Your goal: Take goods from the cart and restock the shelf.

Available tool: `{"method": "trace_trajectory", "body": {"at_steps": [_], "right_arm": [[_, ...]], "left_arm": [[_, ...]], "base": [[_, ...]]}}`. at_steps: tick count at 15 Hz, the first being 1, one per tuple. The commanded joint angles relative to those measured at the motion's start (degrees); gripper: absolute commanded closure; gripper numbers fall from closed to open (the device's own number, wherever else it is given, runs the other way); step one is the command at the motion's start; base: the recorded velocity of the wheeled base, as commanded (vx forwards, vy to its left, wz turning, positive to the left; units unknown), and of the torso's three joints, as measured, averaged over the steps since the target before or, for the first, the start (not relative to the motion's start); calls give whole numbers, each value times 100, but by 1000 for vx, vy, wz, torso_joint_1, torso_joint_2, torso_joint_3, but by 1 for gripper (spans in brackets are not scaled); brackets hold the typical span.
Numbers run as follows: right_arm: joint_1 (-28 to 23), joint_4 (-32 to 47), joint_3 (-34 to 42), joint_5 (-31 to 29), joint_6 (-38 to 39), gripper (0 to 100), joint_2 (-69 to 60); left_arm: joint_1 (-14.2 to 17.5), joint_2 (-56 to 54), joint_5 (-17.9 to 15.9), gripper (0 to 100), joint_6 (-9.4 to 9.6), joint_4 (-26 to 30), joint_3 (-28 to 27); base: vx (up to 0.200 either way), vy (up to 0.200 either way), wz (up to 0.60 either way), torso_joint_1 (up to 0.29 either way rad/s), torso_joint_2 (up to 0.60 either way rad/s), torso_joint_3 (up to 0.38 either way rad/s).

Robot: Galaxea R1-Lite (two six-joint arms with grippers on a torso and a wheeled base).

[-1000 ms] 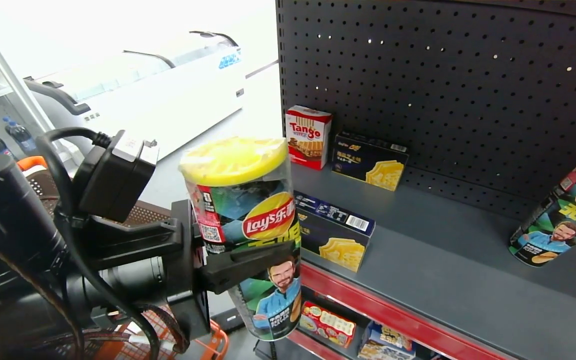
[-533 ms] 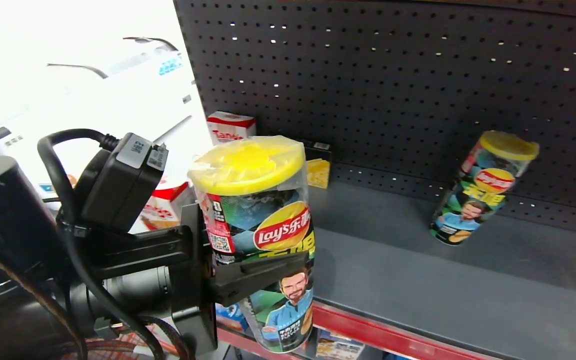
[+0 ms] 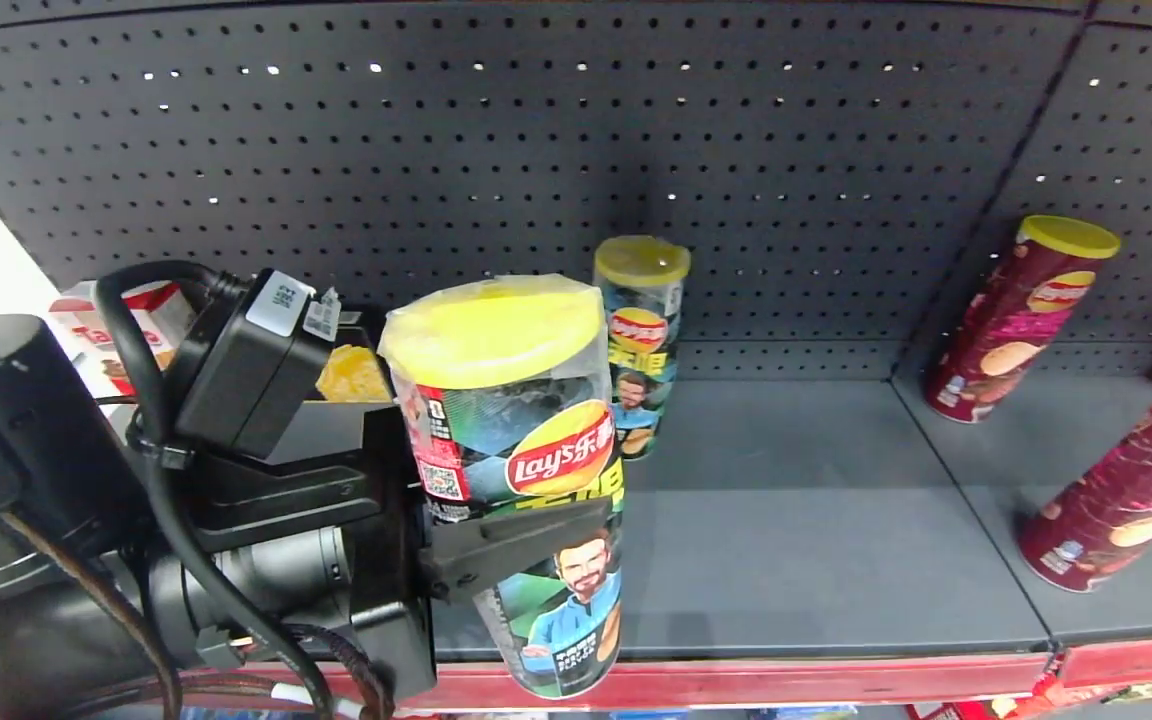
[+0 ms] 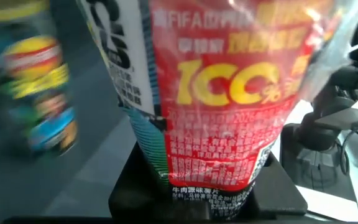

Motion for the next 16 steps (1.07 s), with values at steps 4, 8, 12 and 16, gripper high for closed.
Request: {"method": "trace_trajectory", "body": {"at_steps": [4, 8, 12, 16], "right_arm": [[2, -1, 0, 1, -1, 0, 8], [2, -1, 0, 1, -10, 0, 8], [2, 7, 0, 1, -54, 0, 8], [2, -1, 0, -8, -27, 0, 8]], "left_arm": [[103, -15, 4, 100, -2, 2, 71], [199, -15, -5, 100, -11, -130, 71], [525, -208, -14, 100, -2, -147, 299], [569, -358, -5, 100, -11, -147, 510]], "base": [[0, 0, 0, 0, 0, 0], [0, 0, 0, 0, 0, 0], [0, 0, 0, 0, 0, 0], [0, 0, 150, -1, -1, 2]]}}
